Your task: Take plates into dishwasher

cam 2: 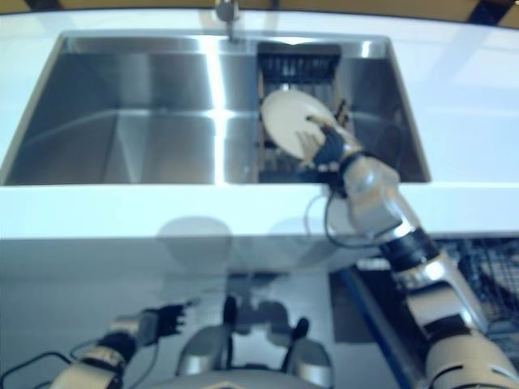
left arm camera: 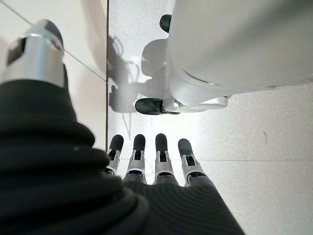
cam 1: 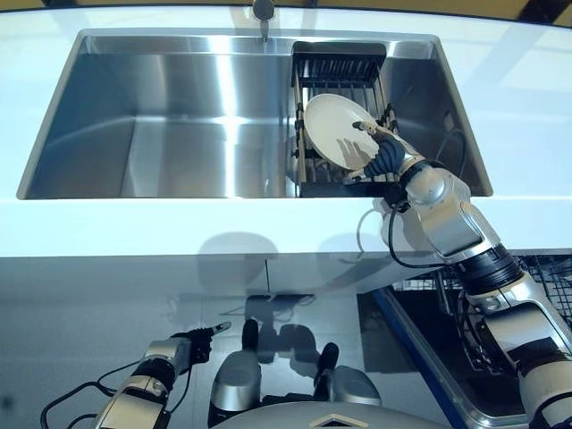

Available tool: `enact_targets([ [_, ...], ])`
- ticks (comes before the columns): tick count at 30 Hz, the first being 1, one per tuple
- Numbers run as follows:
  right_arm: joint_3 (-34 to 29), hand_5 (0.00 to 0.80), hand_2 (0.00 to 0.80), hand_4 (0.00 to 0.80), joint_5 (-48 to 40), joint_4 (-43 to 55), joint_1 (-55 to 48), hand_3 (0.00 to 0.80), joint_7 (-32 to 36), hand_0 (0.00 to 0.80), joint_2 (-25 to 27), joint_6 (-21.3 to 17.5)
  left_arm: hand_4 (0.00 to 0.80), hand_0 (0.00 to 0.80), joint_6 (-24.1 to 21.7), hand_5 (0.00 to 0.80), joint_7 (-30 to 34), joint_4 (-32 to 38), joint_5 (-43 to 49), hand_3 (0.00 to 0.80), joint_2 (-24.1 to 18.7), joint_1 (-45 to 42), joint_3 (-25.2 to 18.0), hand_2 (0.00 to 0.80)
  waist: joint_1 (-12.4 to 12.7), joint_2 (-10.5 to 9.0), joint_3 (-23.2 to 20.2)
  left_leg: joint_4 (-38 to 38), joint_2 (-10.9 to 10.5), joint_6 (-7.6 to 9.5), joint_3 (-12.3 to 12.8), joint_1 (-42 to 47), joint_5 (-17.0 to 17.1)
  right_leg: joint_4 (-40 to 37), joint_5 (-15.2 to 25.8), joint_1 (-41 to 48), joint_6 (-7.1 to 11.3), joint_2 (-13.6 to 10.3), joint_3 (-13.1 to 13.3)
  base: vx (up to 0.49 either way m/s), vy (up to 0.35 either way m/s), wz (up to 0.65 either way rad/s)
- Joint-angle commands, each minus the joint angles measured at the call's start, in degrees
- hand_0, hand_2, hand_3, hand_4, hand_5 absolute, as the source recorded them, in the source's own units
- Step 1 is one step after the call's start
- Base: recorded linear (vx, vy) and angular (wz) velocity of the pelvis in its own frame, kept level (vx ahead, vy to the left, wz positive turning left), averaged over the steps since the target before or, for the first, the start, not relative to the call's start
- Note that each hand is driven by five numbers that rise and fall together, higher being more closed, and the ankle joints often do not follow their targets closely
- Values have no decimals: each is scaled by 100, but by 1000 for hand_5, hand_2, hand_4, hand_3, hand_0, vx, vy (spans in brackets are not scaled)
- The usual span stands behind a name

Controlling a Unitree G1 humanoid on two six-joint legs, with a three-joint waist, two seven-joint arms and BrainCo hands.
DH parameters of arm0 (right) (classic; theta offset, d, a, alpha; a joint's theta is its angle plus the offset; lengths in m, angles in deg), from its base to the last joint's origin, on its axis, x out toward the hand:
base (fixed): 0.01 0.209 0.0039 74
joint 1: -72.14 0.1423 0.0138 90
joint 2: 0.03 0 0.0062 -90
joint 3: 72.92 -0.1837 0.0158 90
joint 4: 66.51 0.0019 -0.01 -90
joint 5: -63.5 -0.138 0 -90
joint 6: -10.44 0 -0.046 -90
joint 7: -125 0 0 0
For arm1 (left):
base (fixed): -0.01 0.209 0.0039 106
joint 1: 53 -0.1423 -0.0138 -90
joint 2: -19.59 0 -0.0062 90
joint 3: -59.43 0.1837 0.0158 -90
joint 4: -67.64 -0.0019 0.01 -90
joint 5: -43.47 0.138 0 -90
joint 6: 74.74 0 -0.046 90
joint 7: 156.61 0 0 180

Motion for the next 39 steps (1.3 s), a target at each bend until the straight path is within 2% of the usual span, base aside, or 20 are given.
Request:
enact_targets([
  [1, 448, 0, 0, 0, 124, 77, 15, 0, -71, 0, -57, 97, 0, 0, -36, 0, -94, -328, -106, 0, 38, 181, 168, 0, 64, 117, -136, 107, 67, 146, 208, -20, -375, 813, 4, -528, 467, -582, 181, 0, 0, 0],
  [8, 594, 0, 0, 0, -7, -159, 248, 0, -183, 0, -254, 179, 0, 0, -46, 0, -109, -344, -248, 0, 63, 306, 228, 0, 121, 170, -15, 150, 40, 154, 161, -161, -333, 867, 18, -638, 426, -620, 168, -29, 31, 0],
  [15, 697, 0, 0, 0, -7, -386, 407, 0, -344, 0, -418, 424, 0, 0, 4, 0, -159, -270, -326, 0, 107, 394, 287, 0, 201, 197, 102, 208, 17, 146, 95, -304, -307, 900, 52, -722, 402, -678, 134, -15, 8, 1],
  [27, 759, 0, 0, 0, -277, -1353, 1271, 0, -742, 0, -645, 729, 0, 0, 88, 0, -140, -300, -396, 0, 182, 597, 391, 0, 377, 297, 191, 255, -20, 115, -10, -465, -246, 922, 64, -788, 337, -744, 38, -10, 23, 3],
  [39, 930, 0, 0, 0, 257, -1844, 1710, 0, -408, 0, -649, 882, 0, 0, 213, 0, -104, -212, -458, 0, 229, 593, 493, 0, 478, 434, 185, 271, -69, 106, -130, -495, -213, 1051, 43, -876, 289, -832, -10, 19, 41, 6],
])
